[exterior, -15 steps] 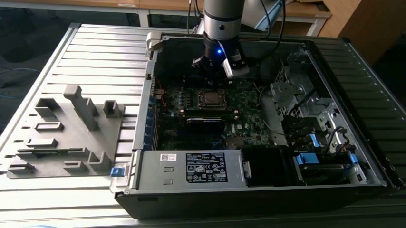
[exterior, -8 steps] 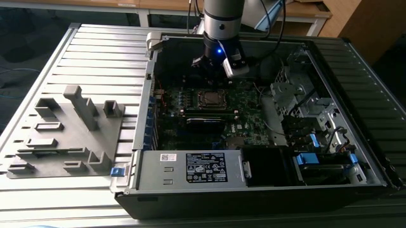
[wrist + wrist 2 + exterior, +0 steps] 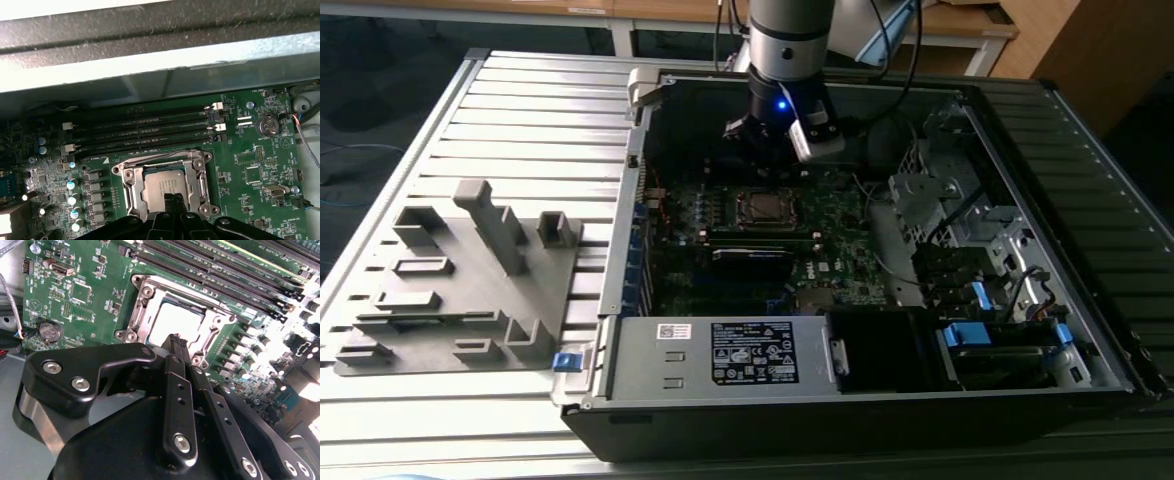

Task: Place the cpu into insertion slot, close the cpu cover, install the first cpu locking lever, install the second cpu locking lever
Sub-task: 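Install the second cpu locking lever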

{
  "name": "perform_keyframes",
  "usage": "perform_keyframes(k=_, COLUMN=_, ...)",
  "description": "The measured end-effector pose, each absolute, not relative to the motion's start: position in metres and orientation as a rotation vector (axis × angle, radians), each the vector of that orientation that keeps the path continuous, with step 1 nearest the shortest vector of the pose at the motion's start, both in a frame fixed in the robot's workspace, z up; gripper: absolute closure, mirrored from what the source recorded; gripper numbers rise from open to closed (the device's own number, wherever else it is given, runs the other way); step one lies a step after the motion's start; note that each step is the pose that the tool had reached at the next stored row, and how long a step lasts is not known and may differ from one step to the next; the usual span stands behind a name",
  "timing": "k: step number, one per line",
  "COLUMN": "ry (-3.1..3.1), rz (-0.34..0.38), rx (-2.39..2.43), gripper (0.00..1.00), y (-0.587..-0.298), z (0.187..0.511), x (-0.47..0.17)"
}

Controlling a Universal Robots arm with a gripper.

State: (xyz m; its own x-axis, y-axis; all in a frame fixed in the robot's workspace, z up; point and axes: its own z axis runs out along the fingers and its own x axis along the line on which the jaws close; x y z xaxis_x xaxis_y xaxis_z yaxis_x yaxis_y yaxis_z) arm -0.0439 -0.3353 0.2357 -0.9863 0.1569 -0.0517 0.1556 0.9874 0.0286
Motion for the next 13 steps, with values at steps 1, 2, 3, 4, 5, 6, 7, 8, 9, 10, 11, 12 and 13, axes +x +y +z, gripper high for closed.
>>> perform_keyframes(k=1, ry=3.078, rz=0.038, rx=0.242, gripper=0.89, y=-0.3353, z=0.2357, x=-0.0439)
perform_keyframes(k=2, ry=3.078, rz=0.037, rx=0.242, gripper=0.89, y=-0.3353, z=0.2359, x=-0.0439)
perform_keyframes(k=3, ry=3.078, rz=0.037, rx=0.242, gripper=0.89, y=-0.3353, z=0.2359, x=-0.0439)
perform_keyframes(k=4, ry=3.078, rz=0.037, rx=0.242, gripper=0.89, y=-0.3353, z=0.236, x=-0.0439)
perform_keyframes(k=5, ry=3.078, rz=0.038, rx=0.242, gripper=0.89, y=-0.3353, z=0.2361, x=-0.0439)
perform_keyframes(k=6, ry=3.078, rz=0.037, rx=0.242, gripper=0.89, y=-0.3353, z=0.2363, x=-0.044)
perform_keyframes(k=7, ry=3.078, rz=0.037, rx=0.242, gripper=0.89, y=-0.3353, z=0.2366, x=-0.0439)
perform_keyframes(k=8, ry=3.078, rz=0.037, rx=0.242, gripper=0.89, y=-0.3353, z=0.237, x=-0.0439)
perform_keyframes(k=9, ry=3.078, rz=0.038, rx=0.242, gripper=0.89, y=-0.3353, z=0.2374, x=-0.0439)
perform_keyframes(k=10, ry=3.078, rz=0.038, rx=0.242, gripper=0.89, y=-0.3353, z=0.2379, x=-0.0439)
perform_keyframes(k=11, ry=3.078, rz=0.039, rx=0.242, gripper=0.89, y=-0.3353, z=0.2383, x=-0.0439)
perform_keyframes(k=12, ry=3.078, rz=0.039, rx=0.242, gripper=0.89, y=-0.3353, z=0.2386, x=-0.0439)
perform_keyframes(k=13, ry=3.078, rz=0.039, rx=0.242, gripper=0.89, y=-0.3353, z=0.2388, x=-0.0439)
